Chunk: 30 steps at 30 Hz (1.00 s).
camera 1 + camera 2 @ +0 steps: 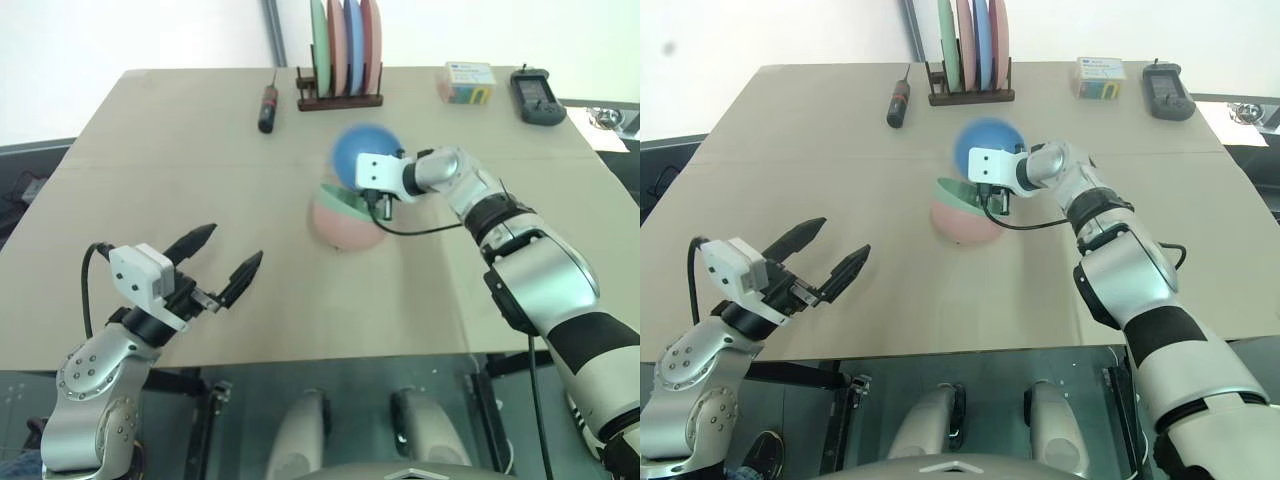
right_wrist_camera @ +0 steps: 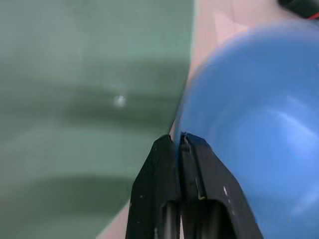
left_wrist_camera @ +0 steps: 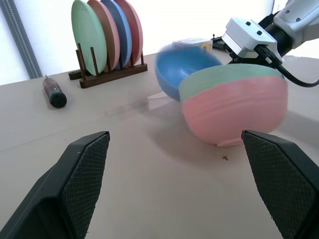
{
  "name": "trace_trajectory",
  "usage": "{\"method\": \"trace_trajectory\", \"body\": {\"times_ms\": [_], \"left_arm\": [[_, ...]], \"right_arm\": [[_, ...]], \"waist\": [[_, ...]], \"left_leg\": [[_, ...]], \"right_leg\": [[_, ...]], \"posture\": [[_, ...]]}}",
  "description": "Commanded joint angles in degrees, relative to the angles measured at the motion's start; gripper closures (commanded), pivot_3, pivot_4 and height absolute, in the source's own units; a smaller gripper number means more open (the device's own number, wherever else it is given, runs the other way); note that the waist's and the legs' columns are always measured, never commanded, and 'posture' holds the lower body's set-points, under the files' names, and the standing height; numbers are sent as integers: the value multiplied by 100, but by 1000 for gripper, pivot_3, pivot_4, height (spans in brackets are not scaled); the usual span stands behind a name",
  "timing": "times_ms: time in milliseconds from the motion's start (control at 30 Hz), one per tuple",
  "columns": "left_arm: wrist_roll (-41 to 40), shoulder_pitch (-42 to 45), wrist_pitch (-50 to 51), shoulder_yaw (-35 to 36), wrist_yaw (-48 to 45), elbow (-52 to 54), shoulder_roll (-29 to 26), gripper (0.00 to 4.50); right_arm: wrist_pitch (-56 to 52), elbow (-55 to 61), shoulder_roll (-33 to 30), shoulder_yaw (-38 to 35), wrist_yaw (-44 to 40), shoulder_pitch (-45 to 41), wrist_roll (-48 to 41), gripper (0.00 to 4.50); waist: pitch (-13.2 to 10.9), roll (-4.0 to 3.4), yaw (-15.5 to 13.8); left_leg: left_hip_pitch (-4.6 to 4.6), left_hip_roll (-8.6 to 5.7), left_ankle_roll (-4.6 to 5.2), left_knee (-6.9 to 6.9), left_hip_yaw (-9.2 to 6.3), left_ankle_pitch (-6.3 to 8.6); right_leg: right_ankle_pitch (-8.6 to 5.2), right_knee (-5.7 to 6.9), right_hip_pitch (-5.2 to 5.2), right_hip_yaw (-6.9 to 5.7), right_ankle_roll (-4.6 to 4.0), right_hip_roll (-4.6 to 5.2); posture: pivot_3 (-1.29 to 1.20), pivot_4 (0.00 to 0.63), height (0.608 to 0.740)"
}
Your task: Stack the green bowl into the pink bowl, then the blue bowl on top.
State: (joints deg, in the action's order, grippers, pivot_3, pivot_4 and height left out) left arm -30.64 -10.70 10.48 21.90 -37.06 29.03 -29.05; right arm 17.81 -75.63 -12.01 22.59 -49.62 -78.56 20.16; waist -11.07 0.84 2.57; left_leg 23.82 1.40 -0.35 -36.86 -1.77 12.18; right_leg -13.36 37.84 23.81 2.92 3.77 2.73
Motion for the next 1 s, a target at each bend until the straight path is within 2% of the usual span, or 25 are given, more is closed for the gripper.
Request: {"method": "trace_trajectory", "body": {"times_ms": [33, 300, 533, 600, 667, 767, 900, 1000], "left_arm": [[-39, 82, -120, 20, -37, 133, -57, 0], [-37, 218, -84, -43, -157, 27, -98, 0], [-54, 286, -41, -96, -238, -24, -136, 0], [-61, 336, -29, -121, -256, -51, -155, 0], [-79, 377, -15, -138, -283, -73, -179, 0], [-91, 412, -6, -156, -344, -117, -194, 0], [-79, 479, -16, -192, -382, -208, -209, 0], [-68, 537, -27, -217, -412, -270, -215, 0]], "right_arm": [[87, 100, -72, -176, -76, -161, -45, 4476], [361, 376, -215, -361, -300, -230, -165, 4476], [346, 1376, -347, -764, -1180, -300, -779, 4476], [13, 2182, -430, -894, -1728, -147, -1178, 4476], [-695, 3476, -594, -975, -2461, 145, -1773, 4476], [-1982, 5335, -923, -986, -3089, 582, -2453, 4476], [-3206, 6898, -1332, -874, -3470, 1043, -3044, 4476], [-3643, 7485, -1537, -774, -3501, 1304, -3209, 4476]], "waist": [[0, 0, 1], [0, 0, -2], [-1, -1, 8], [-1, -1, 7], [-1, -1, -7], [-1, -1, -44], [0, 0, -46], [0, 1, -36]], "left_leg": [[-2, 0, 0, 0, 1, 0], [0, 0, 0, 2, 1, 0], [0, 0, 0, 3, 1, 0], [-1, 0, 0, 3, 0, 0], [-1, 1, 0, 5, -2, 0], [4, 1, 0, 6, -11, 0], [3, -1, 0, 5, -11, 0], [2, 0, 1, 4, -13, 0]], "right_leg": [[0, 0, 0, 1, 0, 0], [0, -1, 0, 1, 0, 0], [0, 0, 1, 1, 1, 0], [0, 0, 0, 1, 1, -1], [0, 0, 0, -1, 1, 0], [0, -4, -3, -12, 1, 2], [0, -4, -3, -14, 1, 5], [-1, -3, -3, -16, 0, 4]], "posture": [[0, 150, 740], [0, 150, 740], [0, 150, 740], [0, 150, 740], [0, 150, 740], [0, 150, 740], [0, 150, 740], [0, 150, 740]]}}
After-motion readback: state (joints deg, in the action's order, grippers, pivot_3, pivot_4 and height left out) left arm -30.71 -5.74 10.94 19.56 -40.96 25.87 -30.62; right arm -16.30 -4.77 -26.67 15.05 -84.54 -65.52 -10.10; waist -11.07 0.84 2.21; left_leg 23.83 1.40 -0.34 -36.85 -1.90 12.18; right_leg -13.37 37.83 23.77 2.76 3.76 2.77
